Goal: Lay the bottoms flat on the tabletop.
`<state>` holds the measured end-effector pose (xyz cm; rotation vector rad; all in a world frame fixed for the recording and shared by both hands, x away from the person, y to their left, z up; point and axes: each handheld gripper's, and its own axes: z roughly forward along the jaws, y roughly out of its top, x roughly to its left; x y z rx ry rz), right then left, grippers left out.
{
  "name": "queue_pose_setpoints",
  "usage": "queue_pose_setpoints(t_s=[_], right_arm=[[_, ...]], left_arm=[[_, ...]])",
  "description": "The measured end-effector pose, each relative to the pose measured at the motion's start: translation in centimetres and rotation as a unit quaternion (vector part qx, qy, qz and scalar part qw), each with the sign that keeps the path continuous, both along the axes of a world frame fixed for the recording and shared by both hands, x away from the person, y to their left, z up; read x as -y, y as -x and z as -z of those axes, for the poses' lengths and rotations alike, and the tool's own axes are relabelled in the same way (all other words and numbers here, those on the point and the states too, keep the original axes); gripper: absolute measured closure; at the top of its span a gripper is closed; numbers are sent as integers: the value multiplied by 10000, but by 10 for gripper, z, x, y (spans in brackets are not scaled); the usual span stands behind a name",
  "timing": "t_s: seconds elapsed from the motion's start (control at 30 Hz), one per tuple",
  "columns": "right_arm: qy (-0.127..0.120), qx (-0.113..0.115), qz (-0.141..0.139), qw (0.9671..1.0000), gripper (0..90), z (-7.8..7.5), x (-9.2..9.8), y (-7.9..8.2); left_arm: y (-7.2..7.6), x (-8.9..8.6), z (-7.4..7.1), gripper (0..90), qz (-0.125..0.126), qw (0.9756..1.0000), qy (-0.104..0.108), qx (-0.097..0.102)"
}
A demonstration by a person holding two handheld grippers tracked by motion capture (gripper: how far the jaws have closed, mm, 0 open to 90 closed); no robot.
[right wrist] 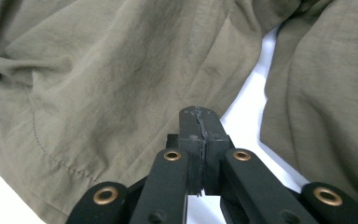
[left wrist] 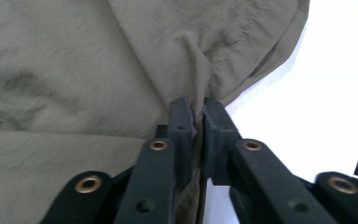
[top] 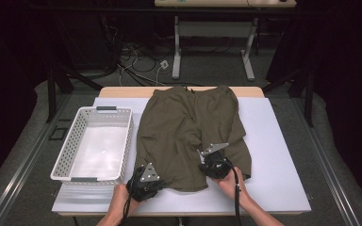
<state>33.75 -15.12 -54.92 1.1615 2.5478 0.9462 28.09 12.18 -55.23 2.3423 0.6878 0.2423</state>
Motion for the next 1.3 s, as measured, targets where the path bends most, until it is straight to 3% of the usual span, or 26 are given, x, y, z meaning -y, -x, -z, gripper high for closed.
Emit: queue_pose_setpoints(t_s=[0.3, 0.8, 0.83, 1.03, 1.1, 1.13, 1.2, 1.3], right_arm=[[-149, -228, -231, 9994, 900, -9, 3, 15], [-161, -176, -539, 9983, 900, -17, 14, 43], [-136, -267, -573, 9979, 900, -18, 13, 46], [-62, -212, -634, 9977, 900, -15, 11, 48], [-66, -218, -639, 9977, 846, -14, 12, 46], [-78, -254, -641, 9976, 749, -15, 13, 46], [-89, -184, -614, 9979, 638, -18, 17, 45], [-141, 12, -528, 9985, 486, -24, 23, 44]], left_arm=[[5, -9, -6, 881, 59, 9999, -99, -76], [35, -10, -7, 886, 172, 9994, -297, -26], [37, -11, -6, 886, 150, 9995, -261, 2], [38, -14, -6, 880, 160, 9995, -274, -52], [36, -13, -6, 819, 159, 9995, -241, -85], [36, -14, -7, 745, 138, 9996, -236, -71], [34, -14, -11, 574, 78, 9998, -204, -16], [34, -16, -15, 393, -49, 10000, 37, 67]])
